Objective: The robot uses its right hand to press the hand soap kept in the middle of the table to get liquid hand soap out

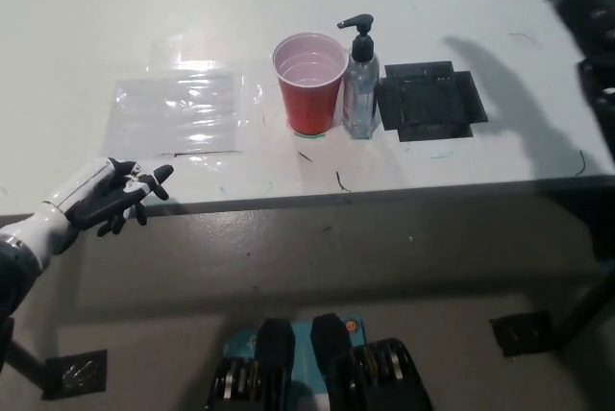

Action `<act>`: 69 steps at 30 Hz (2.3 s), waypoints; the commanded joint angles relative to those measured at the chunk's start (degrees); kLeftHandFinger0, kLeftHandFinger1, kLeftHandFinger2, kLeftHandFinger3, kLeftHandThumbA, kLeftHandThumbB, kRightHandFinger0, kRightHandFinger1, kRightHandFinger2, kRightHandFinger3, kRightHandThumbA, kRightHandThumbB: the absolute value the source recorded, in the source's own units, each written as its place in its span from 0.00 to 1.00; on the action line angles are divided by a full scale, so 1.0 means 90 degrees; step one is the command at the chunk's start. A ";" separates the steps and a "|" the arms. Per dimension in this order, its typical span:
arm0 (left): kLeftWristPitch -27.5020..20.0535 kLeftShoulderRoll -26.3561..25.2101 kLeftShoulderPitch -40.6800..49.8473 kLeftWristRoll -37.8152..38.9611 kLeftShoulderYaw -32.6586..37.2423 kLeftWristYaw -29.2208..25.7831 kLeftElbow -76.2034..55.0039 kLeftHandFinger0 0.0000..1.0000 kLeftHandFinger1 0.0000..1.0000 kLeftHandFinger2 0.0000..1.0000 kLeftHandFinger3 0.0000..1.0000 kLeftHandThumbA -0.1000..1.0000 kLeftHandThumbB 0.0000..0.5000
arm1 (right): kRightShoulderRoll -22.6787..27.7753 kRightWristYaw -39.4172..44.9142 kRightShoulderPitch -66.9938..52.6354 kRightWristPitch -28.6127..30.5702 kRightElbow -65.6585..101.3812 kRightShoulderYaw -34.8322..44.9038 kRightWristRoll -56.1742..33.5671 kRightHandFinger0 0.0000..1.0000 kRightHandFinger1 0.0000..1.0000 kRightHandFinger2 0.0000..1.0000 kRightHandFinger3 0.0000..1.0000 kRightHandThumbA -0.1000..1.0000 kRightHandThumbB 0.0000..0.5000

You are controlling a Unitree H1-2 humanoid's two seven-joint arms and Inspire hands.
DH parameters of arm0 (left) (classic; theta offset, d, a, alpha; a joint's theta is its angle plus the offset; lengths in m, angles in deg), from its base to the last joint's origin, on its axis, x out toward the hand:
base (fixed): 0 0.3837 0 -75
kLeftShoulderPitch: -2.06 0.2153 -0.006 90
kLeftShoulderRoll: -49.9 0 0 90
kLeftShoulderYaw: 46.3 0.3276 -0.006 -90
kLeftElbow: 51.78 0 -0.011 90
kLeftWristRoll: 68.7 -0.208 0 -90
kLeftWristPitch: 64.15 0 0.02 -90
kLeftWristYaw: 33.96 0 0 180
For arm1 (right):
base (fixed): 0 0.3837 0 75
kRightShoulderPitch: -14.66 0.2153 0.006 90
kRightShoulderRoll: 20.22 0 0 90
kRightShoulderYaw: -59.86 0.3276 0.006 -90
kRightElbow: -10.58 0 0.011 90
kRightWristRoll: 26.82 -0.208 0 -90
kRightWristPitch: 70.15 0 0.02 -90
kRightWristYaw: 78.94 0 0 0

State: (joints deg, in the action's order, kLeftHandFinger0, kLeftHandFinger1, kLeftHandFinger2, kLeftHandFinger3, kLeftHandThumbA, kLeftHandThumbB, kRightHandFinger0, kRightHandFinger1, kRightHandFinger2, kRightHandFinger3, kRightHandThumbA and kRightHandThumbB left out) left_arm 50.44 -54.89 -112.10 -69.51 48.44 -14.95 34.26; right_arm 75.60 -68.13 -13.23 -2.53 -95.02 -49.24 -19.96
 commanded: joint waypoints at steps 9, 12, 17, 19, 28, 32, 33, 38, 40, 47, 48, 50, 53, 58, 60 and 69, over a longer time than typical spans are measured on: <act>-0.0083 -0.0182 -0.0271 -0.0164 0.0019 0.0163 -0.0136 0.05 0.11 0.25 0.51 0.84 0.08 | -0.0427 0.0378 0.0593 0.1162 -0.0986 -0.0559 0.0726 1.00 1.00 1.00 1.00 1.00 0.82; -0.0132 -0.0206 -0.0279 -0.0155 0.0032 0.0213 -0.0133 0.06 0.12 0.26 0.52 0.85 0.06 | -0.0534 0.0417 0.0612 0.1303 -0.1424 -0.0706 0.0894 1.00 1.00 1.00 1.00 1.00 0.90; -0.0122 -0.0198 -0.0300 -0.0109 0.0013 0.0252 -0.0128 0.05 0.11 0.25 0.53 0.88 0.07 | -0.0720 0.0284 0.0641 0.1608 -0.1998 -0.0657 0.0974 1.00 1.00 1.00 1.00 1.00 0.90; -0.0042 -0.0167 -0.0295 -0.0062 -0.0025 0.0249 -0.0164 0.02 0.09 0.23 0.52 0.87 0.07 | -0.0810 0.0203 0.0682 0.1826 -0.2304 -0.0640 0.1025 1.00 1.00 1.00 1.00 1.00 0.94; 0.0018 -0.0212 -0.0389 -0.0111 0.0043 0.0377 -0.0194 0.06 0.10 0.24 0.53 0.97 0.12 | -0.0956 -0.0041 0.0596 0.2228 -0.2509 -0.0875 0.1681 1.00 1.00 1.00 1.00 1.00 0.97; 0.0023 -0.0245 -0.0459 -0.0110 0.0043 0.0441 -0.0184 0.03 0.08 0.22 0.50 1.00 0.17 | -0.1050 -0.0106 0.0628 0.2198 -0.2669 -0.0974 0.1939 1.00 1.00 1.00 1.00 1.00 1.00; 0.0029 -0.0242 -0.0466 -0.0084 0.0023 0.0458 -0.0176 0.03 0.08 0.22 0.50 1.00 0.17 | -0.1046 -0.0106 0.0642 0.2217 -0.2647 -0.1015 0.2018 1.00 1.00 1.00 1.00 1.00 0.96; 0.0059 -0.0262 -0.0555 -0.0105 0.0056 0.0537 -0.0123 0.02 0.06 0.20 0.49 1.00 0.20 | -0.1041 -0.0009 0.0850 0.2115 -0.2491 -0.1121 0.2319 1.00 1.00 1.00 1.00 1.00 0.85; -0.0008 -0.0272 -0.0559 -0.0124 0.0056 0.0546 -0.0124 0.04 0.07 0.20 0.49 1.00 0.19 | -0.1045 0.0011 0.0902 0.2197 -0.2468 -0.1076 0.2301 1.00 1.00 1.00 1.00 1.00 0.84; -0.0028 -0.0285 -0.0679 -0.0193 0.0108 0.0620 -0.0113 0.01 0.05 0.19 0.49 1.00 0.24 | -0.0889 0.0085 0.0704 0.2386 -0.2684 -0.1420 0.2797 1.00 1.00 1.00 1.00 1.00 0.90; -0.0045 -0.0293 -0.0695 -0.0197 0.0107 0.0632 -0.0111 0.01 0.05 0.20 0.49 1.00 0.22 | -0.0856 0.0137 0.0673 0.2377 -0.2733 -0.1525 0.2903 1.00 1.00 1.00 1.00 1.00 0.90; -0.0010 -0.0293 -0.0722 -0.0186 0.0097 0.0656 -0.0120 0.03 0.06 0.21 0.48 1.00 0.22 | -0.0831 0.0122 0.0657 0.2451 -0.2803 -0.1599 0.2975 1.00 1.00 1.00 1.00 1.00 0.88; -0.0060 -0.0304 -0.0828 -0.0185 0.0091 0.0702 -0.0064 0.03 0.05 0.19 0.47 1.00 0.24 | -0.0761 0.0036 0.0531 0.2750 -0.3174 -0.1884 0.3206 1.00 1.00 1.00 1.00 1.00 0.87; -0.0142 -0.0358 -0.0940 -0.0295 0.0144 0.0744 -0.0003 0.01 0.05 0.19 0.48 1.00 0.31 | -0.0833 0.0027 0.0299 0.2817 -0.3401 -0.2021 0.3303 1.00 1.00 1.00 1.00 1.00 0.98; -0.0119 -0.0371 -0.0991 -0.0290 0.0161 0.0779 -0.0014 0.01 0.05 0.18 0.48 1.00 0.30 | -0.0834 0.0032 0.0250 0.2874 -0.3448 -0.2047 0.3350 1.00 1.00 1.00 1.00 1.00 1.00; -0.0126 -0.0431 -0.1170 -0.0356 0.0211 0.0892 0.0001 0.05 0.07 0.21 0.48 1.00 0.27 | -0.0972 -0.0211 -0.0109 0.2982 -0.3627 -0.2002 0.3439 1.00 1.00 1.00 1.00 1.00 0.90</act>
State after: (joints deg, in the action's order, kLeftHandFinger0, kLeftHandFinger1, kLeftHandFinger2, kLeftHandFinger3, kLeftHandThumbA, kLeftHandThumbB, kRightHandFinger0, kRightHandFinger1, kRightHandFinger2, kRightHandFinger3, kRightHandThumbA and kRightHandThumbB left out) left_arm 50.38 -56.04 -119.43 -71.57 50.09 -8.04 34.72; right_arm 67.35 -70.66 -11.42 22.61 -125.03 -66.60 9.87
